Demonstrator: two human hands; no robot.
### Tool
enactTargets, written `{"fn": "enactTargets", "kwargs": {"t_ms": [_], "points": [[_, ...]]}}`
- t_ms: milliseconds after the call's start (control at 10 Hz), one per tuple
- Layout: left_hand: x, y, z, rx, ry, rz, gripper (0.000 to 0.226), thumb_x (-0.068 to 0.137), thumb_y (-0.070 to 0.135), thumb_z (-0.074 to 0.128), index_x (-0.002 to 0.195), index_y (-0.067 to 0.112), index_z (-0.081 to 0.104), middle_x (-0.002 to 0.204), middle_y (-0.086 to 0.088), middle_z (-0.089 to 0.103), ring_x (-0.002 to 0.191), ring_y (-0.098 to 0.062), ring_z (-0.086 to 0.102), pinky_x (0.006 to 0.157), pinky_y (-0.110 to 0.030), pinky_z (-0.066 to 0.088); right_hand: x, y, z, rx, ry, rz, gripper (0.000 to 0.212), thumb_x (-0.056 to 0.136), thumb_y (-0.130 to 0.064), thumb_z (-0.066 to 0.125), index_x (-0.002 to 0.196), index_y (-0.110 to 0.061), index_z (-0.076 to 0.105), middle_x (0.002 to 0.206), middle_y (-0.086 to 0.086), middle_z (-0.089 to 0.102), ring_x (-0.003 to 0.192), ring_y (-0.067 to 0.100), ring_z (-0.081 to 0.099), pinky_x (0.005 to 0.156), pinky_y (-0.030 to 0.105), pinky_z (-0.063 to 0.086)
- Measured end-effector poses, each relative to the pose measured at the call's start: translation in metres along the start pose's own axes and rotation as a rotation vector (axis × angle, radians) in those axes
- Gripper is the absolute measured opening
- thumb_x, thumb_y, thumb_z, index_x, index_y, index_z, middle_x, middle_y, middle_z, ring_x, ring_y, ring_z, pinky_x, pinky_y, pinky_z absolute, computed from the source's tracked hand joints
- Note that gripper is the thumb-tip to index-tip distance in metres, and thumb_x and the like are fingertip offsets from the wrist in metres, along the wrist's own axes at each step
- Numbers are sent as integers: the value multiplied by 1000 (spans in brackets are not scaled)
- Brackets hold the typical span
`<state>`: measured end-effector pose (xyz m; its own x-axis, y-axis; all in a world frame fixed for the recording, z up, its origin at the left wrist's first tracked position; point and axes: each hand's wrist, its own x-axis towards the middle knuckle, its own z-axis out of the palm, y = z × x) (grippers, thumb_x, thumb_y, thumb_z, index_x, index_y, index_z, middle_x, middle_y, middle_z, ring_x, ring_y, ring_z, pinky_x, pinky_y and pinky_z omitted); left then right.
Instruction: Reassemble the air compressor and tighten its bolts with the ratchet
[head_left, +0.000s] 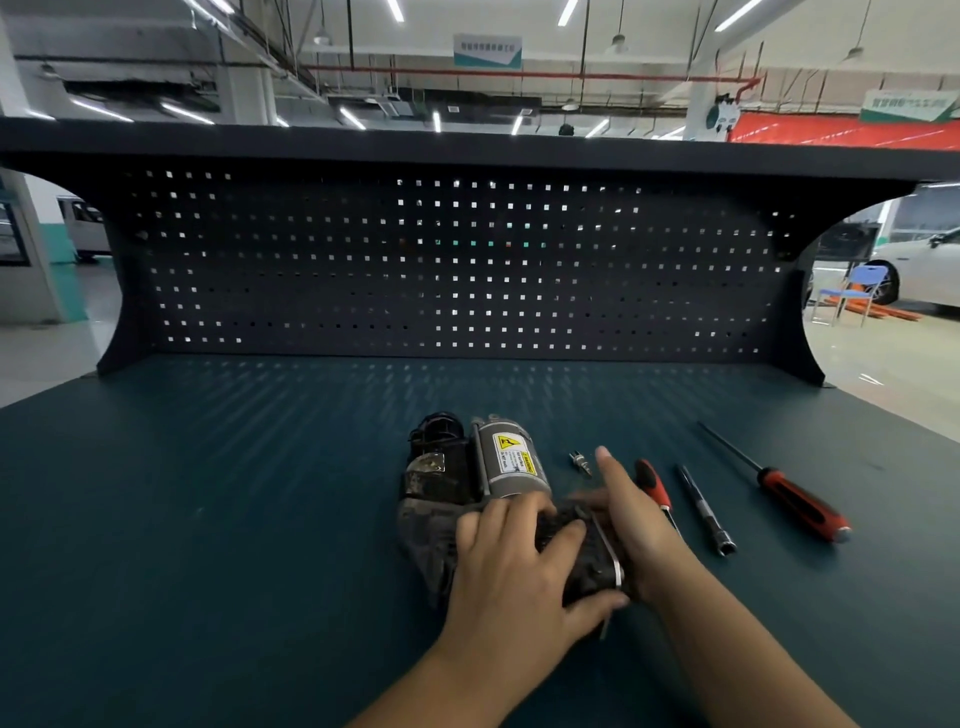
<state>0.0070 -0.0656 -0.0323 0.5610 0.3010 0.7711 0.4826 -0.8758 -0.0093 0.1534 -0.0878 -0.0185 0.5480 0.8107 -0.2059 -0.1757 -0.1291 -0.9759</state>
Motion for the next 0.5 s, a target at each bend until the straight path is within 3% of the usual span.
{"fn": "enactTargets", "kwargs": {"t_ms": [100,200,300,400,500], "points": [[1,-2,4,53,7,15,60,69,73,40,92,28,72,91,4,62,84,-16,61,74,-32,40,-3,-2,-1,26,197,-186,41,98,-34,47,84,-3,70,89,16,72,87,28,67,78,38,53],[5,-8,8,138,-24,23,60,70,73,40,94,27,71,93,2,64,84,-18,62,78,-35,32,-14,1,-10,26,279,-345,22,91,-7,54,77,-6,71,83,8,72,87,25,67,76,33,54],[8,-12,4,146,-103,-10,57,67,73,53,95,27,70,92,2,63,84,-19,62,76,-35,47,-31,3,-27,1,298,-441,27,89,-5,56,70,-15,72,69,-10,70,72,4,65,62,17,48],[9,-7,-2,86,-179,-65,56,72,66,53,105,23,68,101,0,63,94,-23,61,79,-40,48,-48,6,-45,11,290,-465,26,88,-7,58,69,-15,74,74,-3,70,76,10,62,66,23,46],[-10,5,-11,70,-147,-111,53,70,50,72,113,20,67,113,-2,65,110,-27,60,86,-45,49,-71,-4,-57,23,284,-493,34,89,-3,55,65,-16,75,75,2,70,75,16,60,69,30,46]]}}
